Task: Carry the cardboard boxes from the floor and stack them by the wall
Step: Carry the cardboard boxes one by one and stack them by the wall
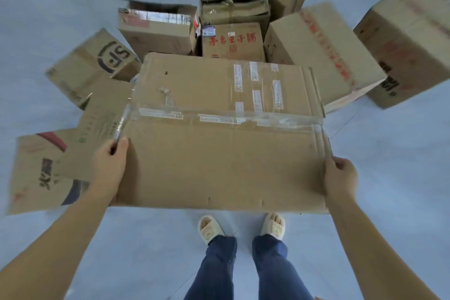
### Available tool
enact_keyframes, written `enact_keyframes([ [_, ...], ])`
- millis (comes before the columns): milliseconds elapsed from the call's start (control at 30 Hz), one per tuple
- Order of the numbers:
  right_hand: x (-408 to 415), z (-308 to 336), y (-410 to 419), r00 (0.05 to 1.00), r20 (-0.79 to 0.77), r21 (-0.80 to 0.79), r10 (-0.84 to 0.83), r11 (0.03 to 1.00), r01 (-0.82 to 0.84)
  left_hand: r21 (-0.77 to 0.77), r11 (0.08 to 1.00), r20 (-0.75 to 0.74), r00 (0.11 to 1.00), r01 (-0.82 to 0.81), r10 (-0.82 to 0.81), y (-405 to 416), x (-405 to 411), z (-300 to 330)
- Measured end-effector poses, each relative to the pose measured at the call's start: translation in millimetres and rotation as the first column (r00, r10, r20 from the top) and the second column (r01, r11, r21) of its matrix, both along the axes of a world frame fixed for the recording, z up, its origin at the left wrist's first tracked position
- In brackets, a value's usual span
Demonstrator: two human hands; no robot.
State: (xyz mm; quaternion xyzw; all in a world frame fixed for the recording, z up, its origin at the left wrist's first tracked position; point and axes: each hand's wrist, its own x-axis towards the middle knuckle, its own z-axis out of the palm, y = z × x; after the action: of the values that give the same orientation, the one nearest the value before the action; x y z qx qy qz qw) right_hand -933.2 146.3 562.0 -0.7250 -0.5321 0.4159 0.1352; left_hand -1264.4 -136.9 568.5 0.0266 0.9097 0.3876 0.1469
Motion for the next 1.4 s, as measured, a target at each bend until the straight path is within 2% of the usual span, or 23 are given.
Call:
enact_keyframes([
  [133, -13, 60, -12, 0.992, -0.111, 0.087, 0.066, 0.995, -0.057, 0.065, 0.992, -0.059, 0.992, -0.112, 0.116, -59, 20, 55],
  [300, -50, 90, -18, 0.960, -0.198, 0.146, 0.200, 0.974, -0.172, 0.179, 0.946, -0.165, 0.939, -0.271, 0.300, -112, 55, 101],
  [467, -94, 92, -26, 0.882, -0.261, 0.150, 0.393, 0.919, -0.365, 0.132, 0.866, -0.154, 0.853, -0.482, 0.499, -167, 109, 114],
  [567, -124, 93, -31, 0.795, -0.268, 0.152, 0.545, 0.838, -0.524, 0.102, 0.779, -0.179, 0.759, -0.618, 0.626, -187, 156, 121],
  [767, -167, 98, -58, 0.484, -0.352, 0.173, 0.802, 0.563, -0.808, 0.070, 0.471, -0.231, 0.445, -0.879, 0.865, -190, 309, 122],
  [967, -163, 96, -105, 0.150, -0.354, 0.114, 0.923, 0.202, -0.973, 0.010, 0.074, -0.225, 0.070, -0.997, 0.972, -156, 464, 127],
  [1200, -111, 105, -196, -0.246, -0.366, 0.104, 0.897, -0.223, -0.969, 0.034, -0.378, -0.176, -0.378, -0.925, 0.909, -80, 637, 126],
  [1400, -5, 112, -279, -0.552, -0.338, 0.104, 0.762, -0.552, -0.827, 0.094, -0.682, -0.106, -0.688, -0.725, 0.718, 0, 775, 127],
])
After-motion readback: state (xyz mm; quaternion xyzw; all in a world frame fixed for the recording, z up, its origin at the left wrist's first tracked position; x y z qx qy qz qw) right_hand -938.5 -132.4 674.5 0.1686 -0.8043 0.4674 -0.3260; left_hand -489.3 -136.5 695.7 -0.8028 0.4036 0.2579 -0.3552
